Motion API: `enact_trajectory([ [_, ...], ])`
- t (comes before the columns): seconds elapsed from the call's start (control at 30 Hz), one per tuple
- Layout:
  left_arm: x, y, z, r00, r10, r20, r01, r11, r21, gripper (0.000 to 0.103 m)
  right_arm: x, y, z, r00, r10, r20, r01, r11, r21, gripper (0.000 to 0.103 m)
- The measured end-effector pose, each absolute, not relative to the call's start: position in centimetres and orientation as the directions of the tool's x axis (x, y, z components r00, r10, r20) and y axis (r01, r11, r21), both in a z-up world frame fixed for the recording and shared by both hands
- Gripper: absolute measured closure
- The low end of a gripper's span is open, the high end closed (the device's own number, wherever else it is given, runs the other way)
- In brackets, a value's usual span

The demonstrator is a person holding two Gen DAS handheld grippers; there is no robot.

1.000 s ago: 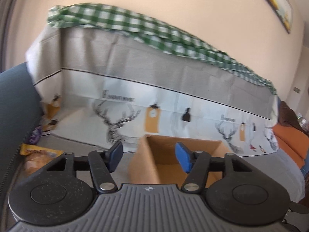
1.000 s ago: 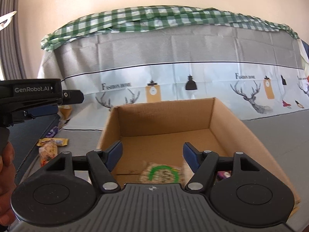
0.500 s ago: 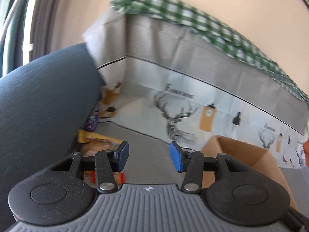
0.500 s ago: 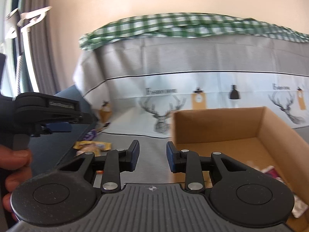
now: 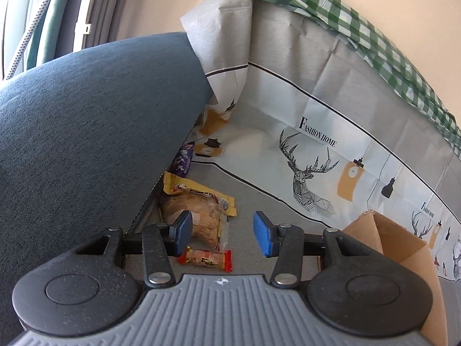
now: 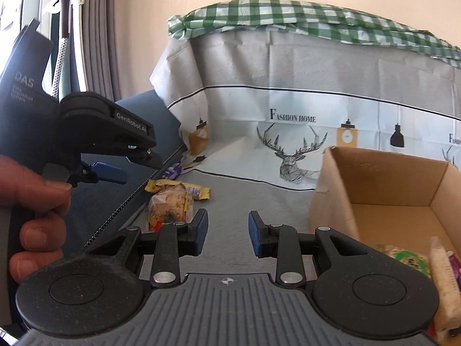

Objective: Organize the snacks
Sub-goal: 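Move both tools back toward the snack pile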

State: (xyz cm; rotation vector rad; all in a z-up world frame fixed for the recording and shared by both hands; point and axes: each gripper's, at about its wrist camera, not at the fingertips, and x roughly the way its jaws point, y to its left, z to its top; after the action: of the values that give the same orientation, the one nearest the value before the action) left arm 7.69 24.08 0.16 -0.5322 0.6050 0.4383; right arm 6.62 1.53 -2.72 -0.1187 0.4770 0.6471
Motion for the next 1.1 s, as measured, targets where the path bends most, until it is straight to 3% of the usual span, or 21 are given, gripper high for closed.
enact_trajectory([
  [0.27,7.6,25.1,-0.1,0.728,0.254,-0.637,-0.560,0.757,-0.337,0.051,8.0,4.3,-5.3,0.688,0.549,-0.475,-0.603,0.796,0.048,0.067],
  [0.63,7.1,25.7,-0.3,0.713,0.289,-0.639,-0.585,0.747,-0.315,0.051,10.6,9.8,-10.0,0.624,0.569,-0.535,-0.657,0.753,0.035,0.024],
  [0.8,7.1,25.8,-0.2,0.718,0.293,-0.631,-0.585,0.746,-0.318,0.051,11.4,11.6,-11.2,0.595,0.586,-0.550,-0.685,0.728,0.035,0.017],
  [1.1,7.2,25.7,-0.3,0.718,0.294,-0.631,-0.584,0.748,-0.316,0.051,12.5,13.8,-12.7,0.570,0.569,-0.593,-0.698,0.716,0.017,0.016],
])
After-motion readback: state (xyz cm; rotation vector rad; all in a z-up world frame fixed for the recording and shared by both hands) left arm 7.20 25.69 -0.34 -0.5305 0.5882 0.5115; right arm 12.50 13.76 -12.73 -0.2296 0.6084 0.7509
